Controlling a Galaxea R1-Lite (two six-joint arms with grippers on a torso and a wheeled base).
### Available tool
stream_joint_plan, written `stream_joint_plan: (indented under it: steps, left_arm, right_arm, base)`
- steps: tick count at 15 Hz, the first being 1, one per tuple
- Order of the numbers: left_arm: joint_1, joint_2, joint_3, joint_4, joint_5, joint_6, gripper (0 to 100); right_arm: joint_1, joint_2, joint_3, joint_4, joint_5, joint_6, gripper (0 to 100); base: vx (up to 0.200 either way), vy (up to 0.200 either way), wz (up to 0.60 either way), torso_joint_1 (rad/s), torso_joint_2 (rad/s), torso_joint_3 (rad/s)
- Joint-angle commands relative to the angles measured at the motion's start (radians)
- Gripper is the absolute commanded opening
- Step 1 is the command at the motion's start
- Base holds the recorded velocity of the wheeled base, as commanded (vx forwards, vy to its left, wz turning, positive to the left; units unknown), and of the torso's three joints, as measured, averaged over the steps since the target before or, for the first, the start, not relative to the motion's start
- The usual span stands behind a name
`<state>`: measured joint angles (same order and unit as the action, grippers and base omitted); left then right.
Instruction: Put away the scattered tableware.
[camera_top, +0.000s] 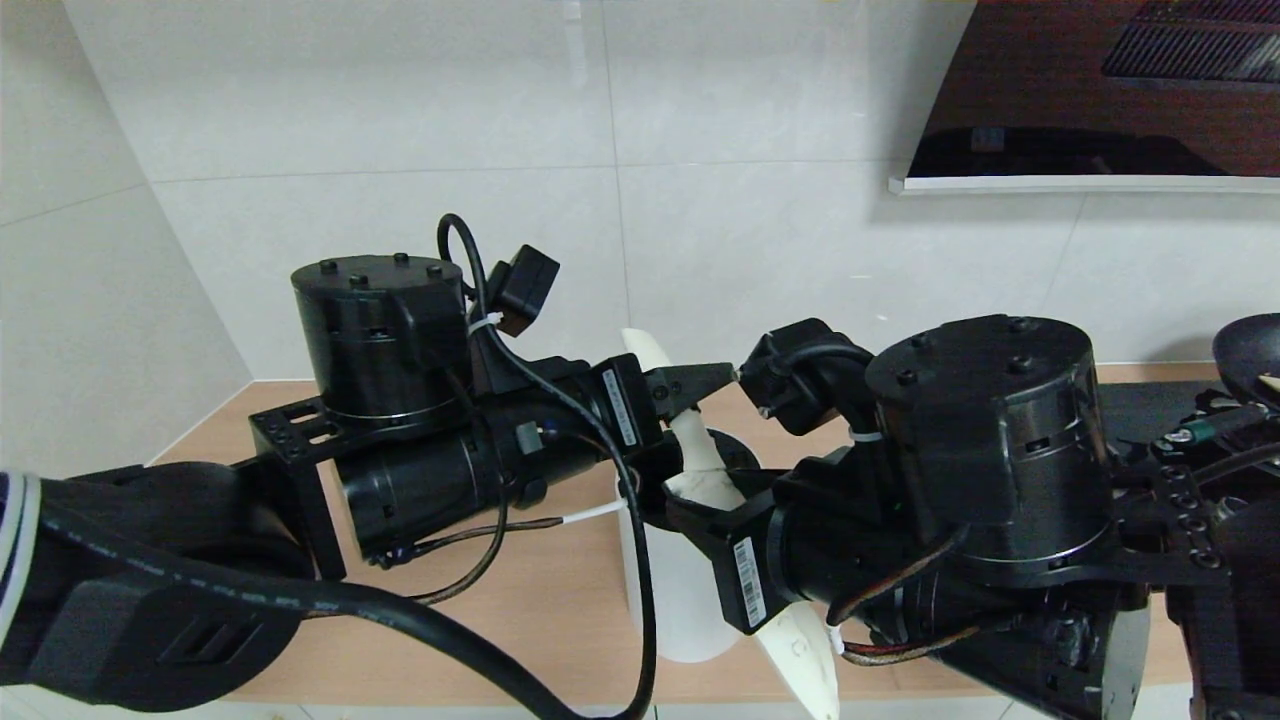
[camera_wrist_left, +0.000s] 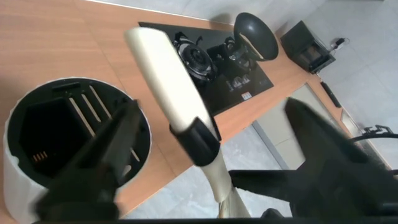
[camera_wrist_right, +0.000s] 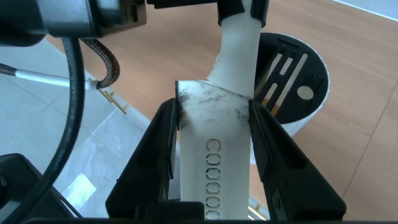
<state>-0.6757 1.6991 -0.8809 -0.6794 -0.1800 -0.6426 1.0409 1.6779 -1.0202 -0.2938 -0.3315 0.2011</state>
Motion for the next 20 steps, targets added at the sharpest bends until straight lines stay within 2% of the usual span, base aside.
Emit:
stream_joint_plan:
  steps: [1,12,13,18,20]
  left_arm:
    - [-0.002,0.001,0.005,0.0,-0.001,0.0,0]
    - [-0.01,0.004,0.005,-0.022,0.004,-0.002,0]
    - [-0.01,0.004,0.005,-0.023,0.008,-0.002,0]
    - [-0.001,-0.044,0.002,-0.066,0.053,-0.002,0]
    - [0.028,-0.102,0.002,-0.068,0.053,0.003,0]
  right_arm:
    - [0.001,0.0,0.0,-0.001,0.0,0.0,0]
    - [-0.005,-0.01,-0.006,-0.007,-0.003,0.012,0]
    - [-0.005,-0.012,-0.006,-0.007,-0.003,0.014,100]
    - [-0.01,-0.061,0.0,-0.007,-0.003,0.026,100]
    - [-0.039,-0.098,0.022,-0.001,-0.004,0.006,100]
  base:
    - [0.0,0.0,0.0,0.0,0.0,0.0]
    - [0.0,0.0,0.0,0.0,0.0,0.0]
    - [0.0,0.0,0.0,0.0,0.0,0.0]
    - [0.0,0.0,0.0,0.0,0.0,0.0]
    - [0.0,0.0,0.0,0.0,0.0,0.0]
